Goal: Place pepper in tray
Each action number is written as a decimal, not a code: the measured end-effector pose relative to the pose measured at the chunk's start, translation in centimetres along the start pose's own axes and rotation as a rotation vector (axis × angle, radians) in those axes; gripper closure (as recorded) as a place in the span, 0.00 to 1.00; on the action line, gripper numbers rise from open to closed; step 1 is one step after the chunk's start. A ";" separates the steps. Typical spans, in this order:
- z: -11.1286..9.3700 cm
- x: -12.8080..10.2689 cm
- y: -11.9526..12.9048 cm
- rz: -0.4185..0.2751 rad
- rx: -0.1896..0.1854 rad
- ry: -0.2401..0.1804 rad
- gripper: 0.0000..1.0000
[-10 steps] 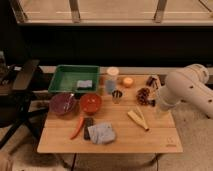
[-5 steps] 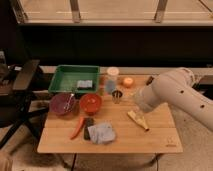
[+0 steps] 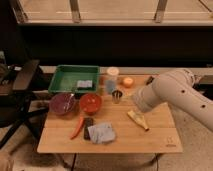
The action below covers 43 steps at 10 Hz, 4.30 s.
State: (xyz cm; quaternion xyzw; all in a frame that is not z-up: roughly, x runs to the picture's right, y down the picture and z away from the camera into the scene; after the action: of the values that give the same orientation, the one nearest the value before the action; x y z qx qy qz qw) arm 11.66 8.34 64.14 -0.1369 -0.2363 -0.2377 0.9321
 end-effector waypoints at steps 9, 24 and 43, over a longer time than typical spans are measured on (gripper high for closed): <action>7.9 -13.9 -9.4 -0.270 0.095 -0.312 0.35; 20.5 -18.9 -10.3 -0.389 0.057 -0.424 0.35; 30.3 -14.2 -5.5 -0.277 -0.132 -0.380 0.64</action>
State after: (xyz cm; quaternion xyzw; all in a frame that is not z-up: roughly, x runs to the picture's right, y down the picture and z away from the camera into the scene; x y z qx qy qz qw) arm -13.52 20.22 83.57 -0.2061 -0.4079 -0.3482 0.8185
